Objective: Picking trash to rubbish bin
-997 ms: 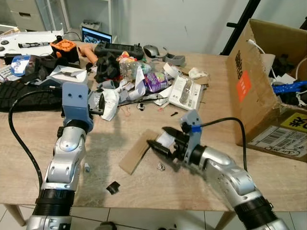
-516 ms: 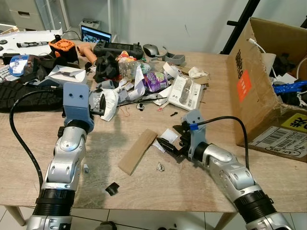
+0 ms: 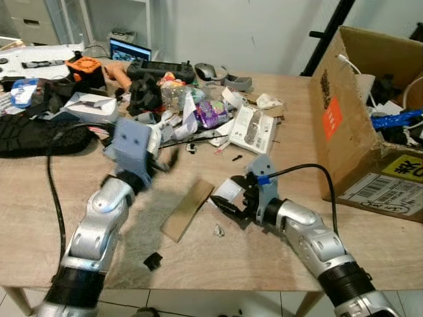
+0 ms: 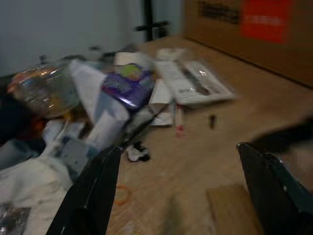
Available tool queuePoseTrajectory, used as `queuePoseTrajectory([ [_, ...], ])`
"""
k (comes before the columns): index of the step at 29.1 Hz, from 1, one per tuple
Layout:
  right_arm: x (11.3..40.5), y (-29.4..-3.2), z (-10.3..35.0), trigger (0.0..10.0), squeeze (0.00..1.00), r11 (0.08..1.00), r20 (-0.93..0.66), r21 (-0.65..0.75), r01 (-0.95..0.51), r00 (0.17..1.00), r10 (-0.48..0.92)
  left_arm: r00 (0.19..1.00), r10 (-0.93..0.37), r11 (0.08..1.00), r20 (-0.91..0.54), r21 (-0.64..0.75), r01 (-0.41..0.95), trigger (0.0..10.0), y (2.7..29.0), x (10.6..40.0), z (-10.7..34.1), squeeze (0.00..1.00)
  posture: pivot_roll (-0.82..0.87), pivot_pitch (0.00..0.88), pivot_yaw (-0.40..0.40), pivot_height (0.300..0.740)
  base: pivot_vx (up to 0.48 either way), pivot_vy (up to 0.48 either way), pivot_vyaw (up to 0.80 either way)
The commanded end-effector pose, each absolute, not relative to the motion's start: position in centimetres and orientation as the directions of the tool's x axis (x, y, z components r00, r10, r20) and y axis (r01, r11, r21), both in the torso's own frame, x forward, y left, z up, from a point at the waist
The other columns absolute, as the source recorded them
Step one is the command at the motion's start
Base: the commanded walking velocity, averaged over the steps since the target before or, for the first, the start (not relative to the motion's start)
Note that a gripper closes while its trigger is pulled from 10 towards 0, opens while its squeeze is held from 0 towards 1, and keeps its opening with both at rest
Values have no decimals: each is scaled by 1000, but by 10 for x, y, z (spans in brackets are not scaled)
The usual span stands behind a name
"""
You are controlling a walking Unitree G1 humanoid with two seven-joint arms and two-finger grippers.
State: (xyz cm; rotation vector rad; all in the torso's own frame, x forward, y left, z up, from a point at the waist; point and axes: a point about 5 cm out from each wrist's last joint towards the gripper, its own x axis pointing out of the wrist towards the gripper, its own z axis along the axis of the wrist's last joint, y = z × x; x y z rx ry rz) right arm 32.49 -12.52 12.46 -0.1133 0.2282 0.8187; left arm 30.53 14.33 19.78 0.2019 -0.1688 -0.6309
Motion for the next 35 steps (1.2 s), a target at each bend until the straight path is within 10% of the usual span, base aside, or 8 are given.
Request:
queuePoseTrajectory([
  [1,316,-129,98,10000,0,684,-347,37,-729,632,693,770,-636,753,58,264,602,10000,150,300,195,0,53,202,-35,740,0,0,0],
  [17,313,-125,92,10000,0,669,-359,49,-742,612,705,543,-797,448,-264,345,825,10000,159,275,172,0,67,173,-24,740,0,0,0],
  [18,313,-125,91,4745,0,667,-362,51,-743,609,706,530,-809,443,-255,328,834,10000,155,274,172,0,67,187,-26,740,0,0,0],
  [19,313,-125,91,4745,0,667,-362,51,-743,609,706,530,-809,443,-255,328,834,10000,155,274,172,0,67,187,-26,740,0,0,0],
  [21,311,-126,89,0,0,661,-367,54,-749,600,710,499,-834,424,-236,305,853,10000,147,271,172,0,61,172,-19,740,0,0,0],
  [35,310,-129,88,0,0,661,-380,63,-747,595,708,474,-844,394,-249,312,865,10000,143,272,170,0,57,173,-21,740,0,0,0],
])
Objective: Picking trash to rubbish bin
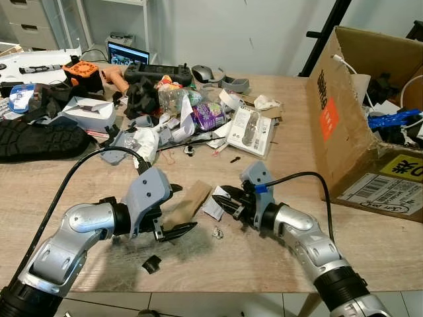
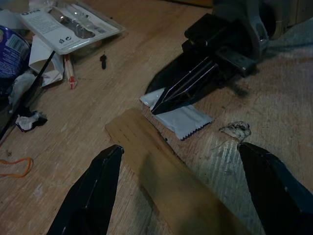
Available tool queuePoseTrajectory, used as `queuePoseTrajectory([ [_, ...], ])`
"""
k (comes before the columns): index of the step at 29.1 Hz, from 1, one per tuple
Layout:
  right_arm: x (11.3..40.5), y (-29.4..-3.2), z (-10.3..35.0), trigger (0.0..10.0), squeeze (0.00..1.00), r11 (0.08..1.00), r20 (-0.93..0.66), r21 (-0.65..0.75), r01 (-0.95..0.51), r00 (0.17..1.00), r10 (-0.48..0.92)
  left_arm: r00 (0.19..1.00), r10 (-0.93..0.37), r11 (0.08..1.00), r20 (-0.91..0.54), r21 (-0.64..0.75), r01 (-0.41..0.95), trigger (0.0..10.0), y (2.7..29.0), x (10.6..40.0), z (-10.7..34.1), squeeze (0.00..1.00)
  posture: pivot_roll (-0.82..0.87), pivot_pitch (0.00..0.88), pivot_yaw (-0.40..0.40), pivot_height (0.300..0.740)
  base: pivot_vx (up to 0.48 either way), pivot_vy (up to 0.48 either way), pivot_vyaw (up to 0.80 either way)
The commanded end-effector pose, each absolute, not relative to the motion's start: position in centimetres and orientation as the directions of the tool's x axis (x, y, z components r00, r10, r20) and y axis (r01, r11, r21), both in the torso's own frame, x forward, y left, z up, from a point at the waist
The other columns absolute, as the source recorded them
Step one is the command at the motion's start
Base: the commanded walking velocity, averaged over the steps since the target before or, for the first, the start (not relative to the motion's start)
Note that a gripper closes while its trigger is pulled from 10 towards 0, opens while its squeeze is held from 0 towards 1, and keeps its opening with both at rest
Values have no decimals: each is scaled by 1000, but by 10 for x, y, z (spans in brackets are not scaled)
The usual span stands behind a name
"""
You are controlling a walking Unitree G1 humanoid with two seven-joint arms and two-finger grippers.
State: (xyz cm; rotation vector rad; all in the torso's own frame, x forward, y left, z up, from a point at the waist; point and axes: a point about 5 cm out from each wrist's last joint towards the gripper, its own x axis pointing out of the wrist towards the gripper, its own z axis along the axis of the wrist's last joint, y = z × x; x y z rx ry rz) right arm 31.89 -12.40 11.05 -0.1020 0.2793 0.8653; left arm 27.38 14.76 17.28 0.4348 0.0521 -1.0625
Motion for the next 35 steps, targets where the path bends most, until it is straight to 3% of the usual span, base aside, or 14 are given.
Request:
queuePoseTrajectory([
  [1,310,-130,89,0,0,657,-379,70,-751,589,714,472,-847,394,-244,307,866,10000,142,271,170,0,57,156,-20,740,0,0,0],
  [7,314,-136,110,0,0,629,-342,96,-772,567,749,487,-833,400,-263,322,858,10000,142,272,169,0,59,173,-24,740,0,0,0],
  [12,328,-149,192,0,0,570,-59,113,-814,567,821,486,-834,398,-261,325,858,10000,144,272,169,0,53,188,-25,740,0,0,0],
  [17,336,-168,279,0,0,568,270,69,-820,563,781,483,-837,399,-256,319,860,10000,140,275,170,0,45,212,-34,740,0,0,0],
  [21,335,-190,333,0,0,629,477,22,-777,561,677,484,-840,402,-246,318,859,10000,135,273,169,0,35,188,-30,740,0,0,0],
  [24,336,-204,350,0,0,684,531,5,-730,581,617,484,-840,401,-246,319,859,10000,134,275,169,0,39,212,-38,740,0,0,0],
  [25,340,-215,356,1216,0,752,531,-1,-659,637,559,485,-837,398,-253,325,858,10000,134,275,168,0,35,231,-41,740,0,0,0],
  [26,342,-223,358,1216,0,794,527,-7,-608,673,520,485,-835,396,-259,329,857,10000,134,275,167,0,35,231,-41,740,0,0,0],
  [27,347,-241,359,3176,0,886,484,-43,-462,766,423,486,-835,398,-258,327,857,10000,135,274,166,0,30,212,-39,740,0,0,0],
  [28,351,-269,356,9686,0,967,430,-86,-240,867,253,487,-836,401,-254,324,857,10000,134,273,167,0,25,197,-40,740,0,0,0],
  [29,351,-269,356,9686,0,967,430,-86,-240,867,253,487,-836,401,-254,324,857,10000,134,273,167,0,25,197,-40,740,0,0,0],
  [30,348,-314,351,10000,0,993,388,-104,63,922,-18,498,-832,412,-245,328,850,10000,134,275,167,0,24,216,-52,740,0,0,0],
  [31,348,-314,351,10000,0,993,388,-104,63,922,-18,498,-832,412,-245,328,850,10000,134,275,167,0,24,216,-52,740,0,0,0],
  [35,332,-366,332,10000,0,957,332,-53,285,909,-253,518,-822,430,-238,337,837,10000,134,277,166,0,8,206,-47,740,0,0,0],
])
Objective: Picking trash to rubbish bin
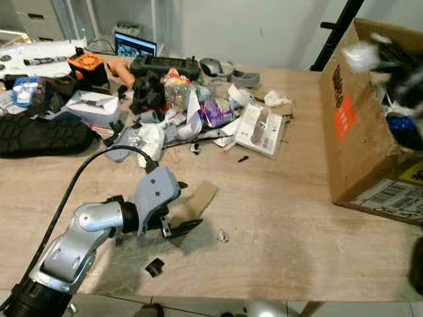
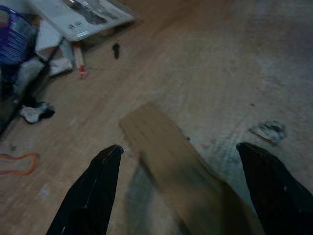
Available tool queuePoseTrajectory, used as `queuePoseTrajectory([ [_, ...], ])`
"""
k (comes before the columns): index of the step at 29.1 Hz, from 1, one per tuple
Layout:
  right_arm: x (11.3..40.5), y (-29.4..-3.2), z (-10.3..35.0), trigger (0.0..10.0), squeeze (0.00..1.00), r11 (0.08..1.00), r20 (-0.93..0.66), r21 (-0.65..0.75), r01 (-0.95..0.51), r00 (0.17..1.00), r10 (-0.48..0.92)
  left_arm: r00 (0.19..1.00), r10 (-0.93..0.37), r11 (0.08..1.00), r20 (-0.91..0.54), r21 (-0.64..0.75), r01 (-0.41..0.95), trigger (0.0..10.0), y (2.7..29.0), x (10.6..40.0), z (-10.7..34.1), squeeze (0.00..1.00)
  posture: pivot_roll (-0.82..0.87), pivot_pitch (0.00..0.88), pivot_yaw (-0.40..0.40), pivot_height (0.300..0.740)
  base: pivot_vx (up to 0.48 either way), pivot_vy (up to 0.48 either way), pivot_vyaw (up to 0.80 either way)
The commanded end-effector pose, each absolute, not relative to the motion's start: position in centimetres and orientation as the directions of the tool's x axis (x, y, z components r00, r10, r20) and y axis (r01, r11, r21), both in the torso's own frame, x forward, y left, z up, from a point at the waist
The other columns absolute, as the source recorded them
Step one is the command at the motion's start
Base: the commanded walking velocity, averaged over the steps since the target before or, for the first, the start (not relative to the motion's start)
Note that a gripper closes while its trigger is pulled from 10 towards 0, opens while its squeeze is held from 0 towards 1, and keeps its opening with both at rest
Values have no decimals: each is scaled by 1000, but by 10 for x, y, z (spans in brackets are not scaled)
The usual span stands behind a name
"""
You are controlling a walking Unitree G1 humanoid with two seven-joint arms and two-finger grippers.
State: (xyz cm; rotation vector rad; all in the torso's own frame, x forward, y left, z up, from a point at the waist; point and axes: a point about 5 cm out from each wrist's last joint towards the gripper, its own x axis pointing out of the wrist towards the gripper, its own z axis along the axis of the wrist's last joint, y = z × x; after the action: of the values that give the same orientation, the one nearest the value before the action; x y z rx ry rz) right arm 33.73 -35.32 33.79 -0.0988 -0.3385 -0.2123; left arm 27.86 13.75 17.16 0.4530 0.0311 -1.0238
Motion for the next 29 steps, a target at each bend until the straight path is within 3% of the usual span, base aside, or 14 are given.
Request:
queuePoseTrajectory([
  [1,332,-366,332,10000,0,957,332,-53,285,909,-253,518,-822,430,-238,337,837,10000,134,277,166,0,8,206,-47,740,0,0,0],
  [5,325,-380,329,10000,0,929,338,-17,369,877,-342,518,-823,428,-234,343,836,10000,132,280,167,0,7,231,-51,740,0,0,0],
  [8,323,-386,330,10000,0,908,361,4,418,846,-391,520,-824,431,-227,344,834,10000,131,280,167,0,9,202,-52,740,0,0,0],
  [9,322,-388,331,10000,110,902,371,15,432,835,-406,520,-822,430,-232,346,834,10000,131,281,167,0,10,216,-55,740,0,0,0],
  [11,323,-390,331,10000,110,898,376,21,440,829,-415,520,-821,429,-236,348,834,10000,131,281,166,0,10,216,-55,740,0,0,0],
  [12,323,-390,332,10000,1000,894,382,21,448,822,-422,520,-820,428,-238,348,834,10000,131,280,165,0,6,228,-58,740,0,0,0],
  [14,326,-388,335,10000,1000,886,397,-5,463,814,-424,522,-822,436,-226,340,833,10000,131,279,166,0,13,204,-63,740,0,0,0],
  [15,327,-386,336,10000,275,887,403,-15,462,814,-418,524,-821,438,-225,341,832,10000,131,279,166,0,14,210,-64,740,0,0,0],
  [16,330,-382,339,10000,0,892,419,-10,451,812,-406,534,-814,444,-229,348,826,10000,133,280,165,0,13,225,-67,740,0,0,0],
  [24,338,-361,353,10000,0,946,525,23,322,802,-286,580,-787,473,-213,395,787,10000,136,283,167,0,16,225,-72,740,0,0,0],
  [26,344,-321,365,10000,0,997,628,-51,50,778,-7,657,-735,537,-169,446,716,10000,142,292,172,0,15,217,-64,740,0,0,0],
  [28,346,-275,368,10000,0,963,663,-138,-233,701,265,701,-698,571,-148,477,669,10000,146,298,176,0,20,210,-62,740,0,0,0],
  [29,346,-275,368,10000,0,963,663,-138,-233,701,265,701,-698,571,-148,477,669,10000,146,298,176,0,20,210,-62,740,0,0,0],
])
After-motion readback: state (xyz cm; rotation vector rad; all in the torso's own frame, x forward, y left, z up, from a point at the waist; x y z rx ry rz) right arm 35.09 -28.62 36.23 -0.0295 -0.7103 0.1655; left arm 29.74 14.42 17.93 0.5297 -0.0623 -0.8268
